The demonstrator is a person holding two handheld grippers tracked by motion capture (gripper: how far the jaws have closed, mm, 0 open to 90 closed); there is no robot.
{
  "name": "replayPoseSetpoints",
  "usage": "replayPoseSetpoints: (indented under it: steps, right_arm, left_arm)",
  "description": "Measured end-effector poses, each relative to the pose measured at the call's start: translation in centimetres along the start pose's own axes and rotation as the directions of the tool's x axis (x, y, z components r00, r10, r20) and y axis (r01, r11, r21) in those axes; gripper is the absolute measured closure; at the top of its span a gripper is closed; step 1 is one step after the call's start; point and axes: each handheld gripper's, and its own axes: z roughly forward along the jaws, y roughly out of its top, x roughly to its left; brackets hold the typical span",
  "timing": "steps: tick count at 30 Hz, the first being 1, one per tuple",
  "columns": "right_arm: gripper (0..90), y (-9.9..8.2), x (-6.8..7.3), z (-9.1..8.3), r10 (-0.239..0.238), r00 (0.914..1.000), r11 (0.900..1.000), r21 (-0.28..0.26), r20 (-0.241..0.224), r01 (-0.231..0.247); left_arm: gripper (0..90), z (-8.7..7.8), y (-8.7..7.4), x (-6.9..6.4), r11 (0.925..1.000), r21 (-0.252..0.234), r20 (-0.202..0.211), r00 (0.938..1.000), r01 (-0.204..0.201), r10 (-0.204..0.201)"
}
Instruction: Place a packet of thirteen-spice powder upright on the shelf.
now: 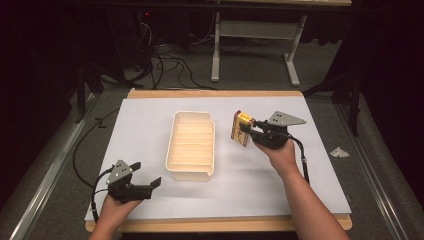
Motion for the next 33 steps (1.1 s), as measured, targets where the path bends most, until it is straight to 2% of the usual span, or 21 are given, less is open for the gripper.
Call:
replayPoseSetpoints:
  steps: [7, 10, 15, 18, 21, 22, 33]
  right_arm:
    - [68.3, 0.2, 0.9, -0.3, -0.018, 0.9989, 0.9998, -0.002, -0.043, 0.018]
    - [68.3, 0.3, 1.6, -0.1, -0.029, 0.996, 0.9996, -0.008, -0.085, 0.028]
    - [68.3, 0.4, 2.4, 0.0, -0.039, 0.9926, 0.9992, -0.005, -0.115, 0.039]
    - [68.3, 0.6, 3.1, 0.2, -0.044, 0.9883, 0.999, -0.011, -0.146, 0.042]
    - [68.3, 0.7, 3.4, 0.2, -0.05, 0.9862, 0.9988, -0.009, -0.158, 0.049]
    - [68.3, 0.7, 3.7, 0.3, -0.044, 0.9833, 0.999, -0.014, -0.177, 0.042]
    - [68.3, 0.9, 5.5, 1.3, -0.064, 0.9713, 0.9979, -0.015, -0.229, 0.063]
  left_arm:
    - [5.1, 0.0, 0.0, -0.1, 1.0, 0.003, 0.003, 1.0, -0.002, 0.002]
    - [5.1, -0.1, 0.1, 0.0, 1.0, 0.0, 0.003, 1.0, 0.001, -0.001]
    - [5.1, -0.2, 0.1, 0.0, 1.0, -0.001, 0.007, 1.0, 0.005, -0.005]
    - [5.1, -0.2, 0.1, -0.1, 1.0, -0.002, 0.008, 1.0, 0.005, -0.005]
    - [5.1, -0.2, 0.1, -0.1, 1.0, -0.001, 0.009, 0.9999, 0.005, -0.005]
    - [5.1, -0.1, 0.1, -0.1, 1.0, -0.001, 0.009, 0.9999, 0.007, -0.007]
    - [5.2, -0.2, 0.2, 0.0, 1.0, -0.001, 0.013, 0.9999, 0.002, -0.002]
